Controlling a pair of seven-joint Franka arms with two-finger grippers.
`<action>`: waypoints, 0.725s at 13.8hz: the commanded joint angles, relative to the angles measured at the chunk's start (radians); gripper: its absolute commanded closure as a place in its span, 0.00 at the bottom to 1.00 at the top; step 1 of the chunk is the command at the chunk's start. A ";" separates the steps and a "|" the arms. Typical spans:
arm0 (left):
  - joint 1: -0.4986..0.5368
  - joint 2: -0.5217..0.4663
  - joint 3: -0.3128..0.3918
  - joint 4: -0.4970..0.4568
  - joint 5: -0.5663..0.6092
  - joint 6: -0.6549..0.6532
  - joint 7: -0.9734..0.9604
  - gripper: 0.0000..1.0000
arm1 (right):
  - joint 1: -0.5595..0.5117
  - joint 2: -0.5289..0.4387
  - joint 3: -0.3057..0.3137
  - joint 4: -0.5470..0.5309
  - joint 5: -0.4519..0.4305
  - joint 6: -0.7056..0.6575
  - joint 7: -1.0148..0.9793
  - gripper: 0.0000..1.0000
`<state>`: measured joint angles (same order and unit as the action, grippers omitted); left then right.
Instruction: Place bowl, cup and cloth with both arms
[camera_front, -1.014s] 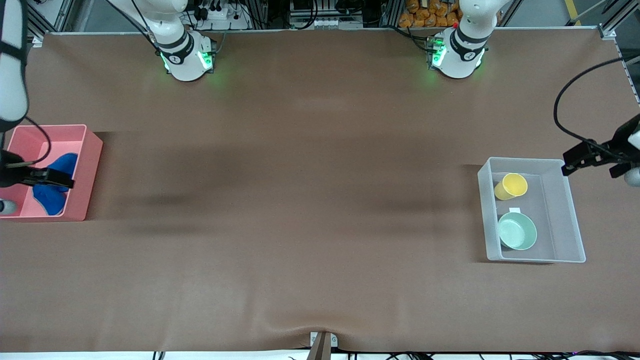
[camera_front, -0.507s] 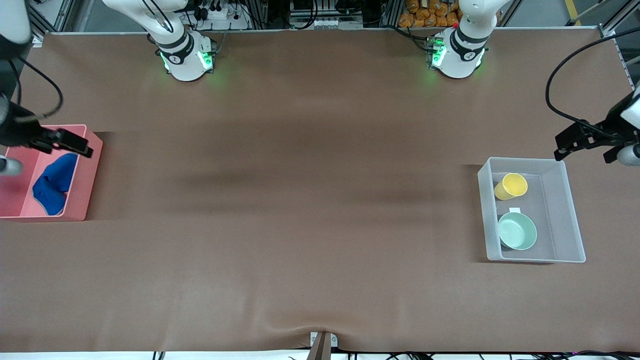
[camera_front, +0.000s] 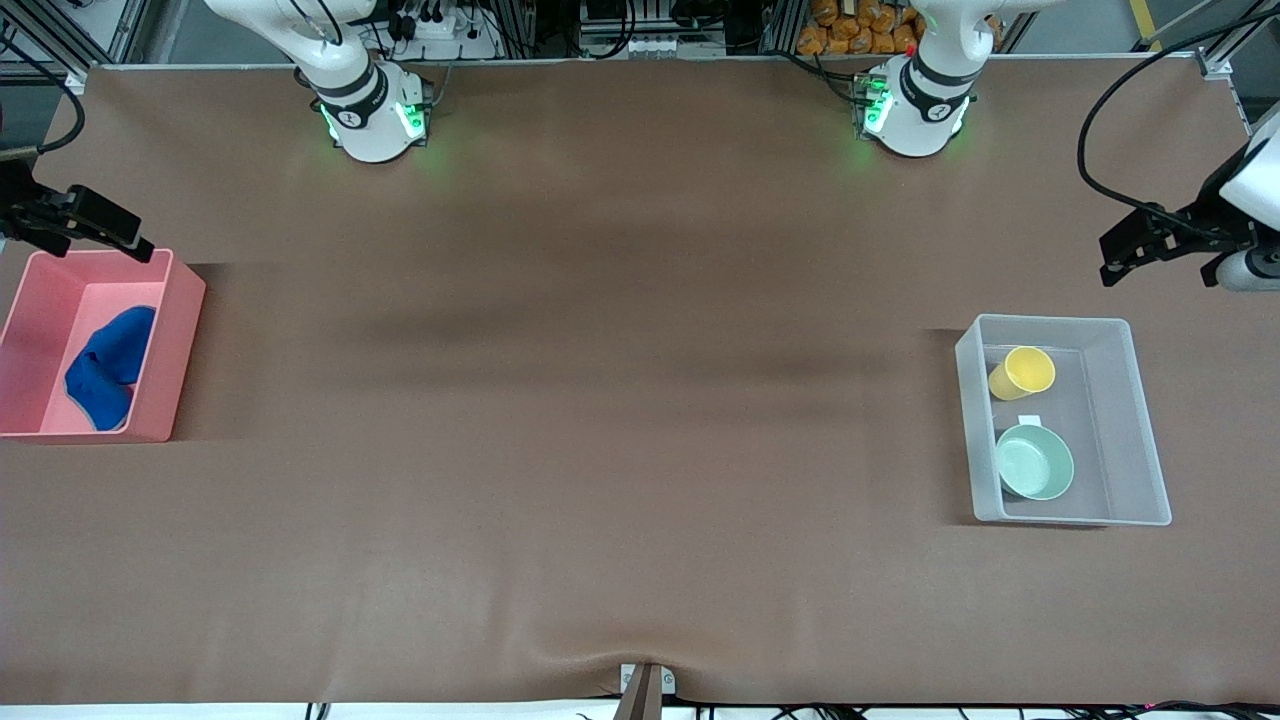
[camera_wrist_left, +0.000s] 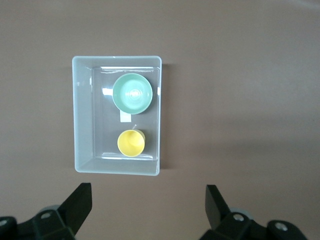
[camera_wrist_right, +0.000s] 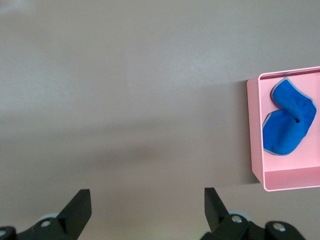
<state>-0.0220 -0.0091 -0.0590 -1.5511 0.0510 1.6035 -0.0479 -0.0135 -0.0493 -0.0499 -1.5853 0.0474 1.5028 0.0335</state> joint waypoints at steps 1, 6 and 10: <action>-0.053 -0.084 0.036 -0.096 -0.020 0.007 -0.070 0.00 | -0.037 -0.026 0.004 -0.018 0.002 -0.033 -0.037 0.00; -0.053 -0.097 0.038 -0.101 -0.014 0.001 -0.078 0.00 | -0.037 -0.023 0.004 -0.009 -0.020 -0.033 -0.040 0.00; -0.052 -0.100 0.045 -0.089 -0.008 -0.031 -0.058 0.00 | -0.039 -0.020 0.004 -0.002 -0.024 -0.032 -0.040 0.00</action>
<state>-0.0675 -0.0827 -0.0234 -1.6294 0.0491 1.5953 -0.1157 -0.0418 -0.0496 -0.0545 -1.5821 0.0356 1.4769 0.0058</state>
